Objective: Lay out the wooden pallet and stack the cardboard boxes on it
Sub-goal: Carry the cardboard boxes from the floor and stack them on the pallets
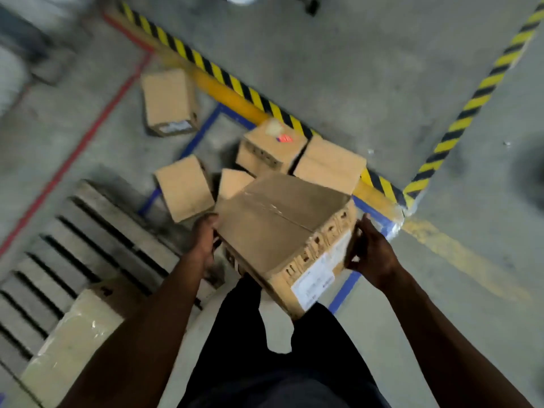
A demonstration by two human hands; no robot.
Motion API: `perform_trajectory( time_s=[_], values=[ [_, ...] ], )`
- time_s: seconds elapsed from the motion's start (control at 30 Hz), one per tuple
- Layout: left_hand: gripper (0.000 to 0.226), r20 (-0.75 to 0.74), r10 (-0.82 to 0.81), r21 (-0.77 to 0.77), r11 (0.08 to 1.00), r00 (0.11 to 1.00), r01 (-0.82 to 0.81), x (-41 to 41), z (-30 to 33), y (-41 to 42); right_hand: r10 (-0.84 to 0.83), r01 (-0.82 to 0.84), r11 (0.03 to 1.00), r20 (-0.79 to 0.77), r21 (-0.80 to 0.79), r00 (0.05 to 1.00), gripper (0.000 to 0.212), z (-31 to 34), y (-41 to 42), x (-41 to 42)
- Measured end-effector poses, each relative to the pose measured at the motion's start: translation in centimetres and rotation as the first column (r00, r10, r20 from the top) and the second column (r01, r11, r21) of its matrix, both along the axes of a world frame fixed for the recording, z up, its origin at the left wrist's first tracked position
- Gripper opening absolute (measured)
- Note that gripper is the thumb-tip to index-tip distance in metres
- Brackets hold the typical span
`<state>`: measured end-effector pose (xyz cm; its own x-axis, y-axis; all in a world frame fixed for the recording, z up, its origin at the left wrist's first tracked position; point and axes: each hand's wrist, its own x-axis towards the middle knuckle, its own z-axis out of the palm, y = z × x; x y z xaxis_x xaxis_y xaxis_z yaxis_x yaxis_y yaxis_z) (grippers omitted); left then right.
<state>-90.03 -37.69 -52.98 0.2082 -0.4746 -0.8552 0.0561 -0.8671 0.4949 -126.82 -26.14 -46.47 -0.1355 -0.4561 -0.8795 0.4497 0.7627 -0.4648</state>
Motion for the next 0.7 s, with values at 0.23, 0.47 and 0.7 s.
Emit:
perform_trajectory(
  time_s=[0.23,0.47,0.7],
  values=[
    [0.043,0.065,0.084,-0.152,0.986,0.994,-0.073,2.5,14.8,2.5,-0.047,0.064,0.990,0.133,-0.126,0.990,0.041,6.9,-4.1,2.4],
    [0.019,-0.022,0.448,-0.142,0.883,0.894,-0.447,13.0,16.9,6.3,0.351,-0.326,0.894,0.028,-0.308,0.936,0.045,11.9,-12.1,13.7],
    [0.037,-0.161,0.675,-0.116,0.711,0.720,-0.693,25.6,14.4,4.1,0.531,-0.495,0.793,0.006,-0.356,0.847,0.046,11.9,-21.0,28.8]
  ],
)
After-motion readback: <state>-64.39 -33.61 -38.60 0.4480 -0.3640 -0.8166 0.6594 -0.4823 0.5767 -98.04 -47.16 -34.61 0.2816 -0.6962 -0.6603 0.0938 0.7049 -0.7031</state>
